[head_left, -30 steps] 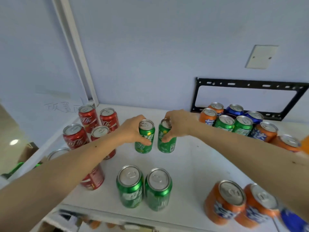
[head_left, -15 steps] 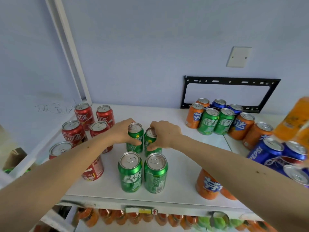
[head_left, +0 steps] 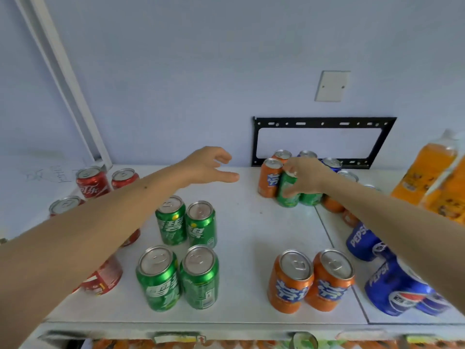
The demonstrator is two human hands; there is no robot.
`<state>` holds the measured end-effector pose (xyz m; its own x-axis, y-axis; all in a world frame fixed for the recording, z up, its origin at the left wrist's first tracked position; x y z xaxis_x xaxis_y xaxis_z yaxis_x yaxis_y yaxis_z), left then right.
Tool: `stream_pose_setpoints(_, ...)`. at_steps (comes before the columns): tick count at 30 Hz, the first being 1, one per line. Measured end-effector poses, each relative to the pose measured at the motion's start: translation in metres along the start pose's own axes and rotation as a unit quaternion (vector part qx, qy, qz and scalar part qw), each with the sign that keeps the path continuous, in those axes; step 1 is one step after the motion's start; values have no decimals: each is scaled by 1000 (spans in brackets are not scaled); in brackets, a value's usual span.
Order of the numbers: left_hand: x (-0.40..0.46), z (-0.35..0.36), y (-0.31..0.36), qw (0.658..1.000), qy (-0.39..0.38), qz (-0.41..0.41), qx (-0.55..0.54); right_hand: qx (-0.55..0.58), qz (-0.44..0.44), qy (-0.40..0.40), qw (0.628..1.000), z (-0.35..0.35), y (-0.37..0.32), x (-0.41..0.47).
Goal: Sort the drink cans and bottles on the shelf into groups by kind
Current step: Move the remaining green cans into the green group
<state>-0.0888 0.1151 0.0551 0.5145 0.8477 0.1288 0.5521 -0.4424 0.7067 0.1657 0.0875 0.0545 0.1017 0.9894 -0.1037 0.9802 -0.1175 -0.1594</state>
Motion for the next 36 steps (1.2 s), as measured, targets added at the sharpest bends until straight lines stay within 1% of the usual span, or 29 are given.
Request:
stream_pose_setpoints(3, 43, 37, 30, 997, -39, 45, 54, -67, 24, 36, 997, -6, 37, 22)
stream_pose_setpoints(5, 73, 66, 43, 990, -57, 78, 99, -109, 27, 40, 993, -5, 55, 34)
stream_pose_setpoints(7, 96, 94, 47, 985, -52, 97, 136, -145, 16, 31, 989, -1, 70, 47)
stream_pose_setpoints(11, 122, 138, 39, 984, -8, 88, 153, -194, -16, 13, 981, 7, 85, 67)
stream_pose_setpoints(14, 134, 155, 31, 969, 16, 67, 239, -224, -41, 30, 973, 7, 90, 76)
stream_pose_setpoints(16, 139, 163, 29, 955, 21, 41, 294, -244, -44, 24, 969, 8, 93, 81)
stream_pose_setpoints(18, 143, 169, 28, 945, 18, 20, 327, -247, -48, 14, 968, 10, 97, 86)
stream_pose_setpoints(20, 146, 171, 26, 942, 31, 10, 334, -238, -63, 21, 969, 11, 100, 87)
stream_pose_setpoints(22, 145, 170, 26, 945, 56, 11, 322, -215, -67, 29, 974, 10, 103, 87)
stream_pose_setpoints(26, 133, 159, 38, 955, 79, 41, 284, -170, -68, 27, 983, -9, 102, 79)
stream_pose_setpoints(29, 117, 126, 51, 970, 107, 60, 212, -128, -60, 16, 990, -41, 90, 65)
stream_pose_setpoints(32, 94, 81, 60, 985, 140, 56, 88, -86, -72, 12, 994, -73, 67, 50)
stream_pose_setpoints(34, 79, 48, 55, 986, 158, 50, 10, -45, -92, 7, 995, -86, 45, 42)
stream_pose_setpoints(36, 64, 17, 41, 984, 171, 36, -25, 2, -109, -2, 994, -88, 17, 38)
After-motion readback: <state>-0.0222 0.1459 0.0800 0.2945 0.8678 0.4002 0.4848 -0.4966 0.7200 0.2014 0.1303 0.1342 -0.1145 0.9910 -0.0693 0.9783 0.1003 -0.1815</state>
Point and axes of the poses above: each hand's wrist, its own x-axis towards the middle knuckle, its own z-axis out of the palm, y = z × x, the point moved 2 cm from there along x, towards the middle knuckle, and after that the axes turned 12 degrees about z, right-handed, at the moved point
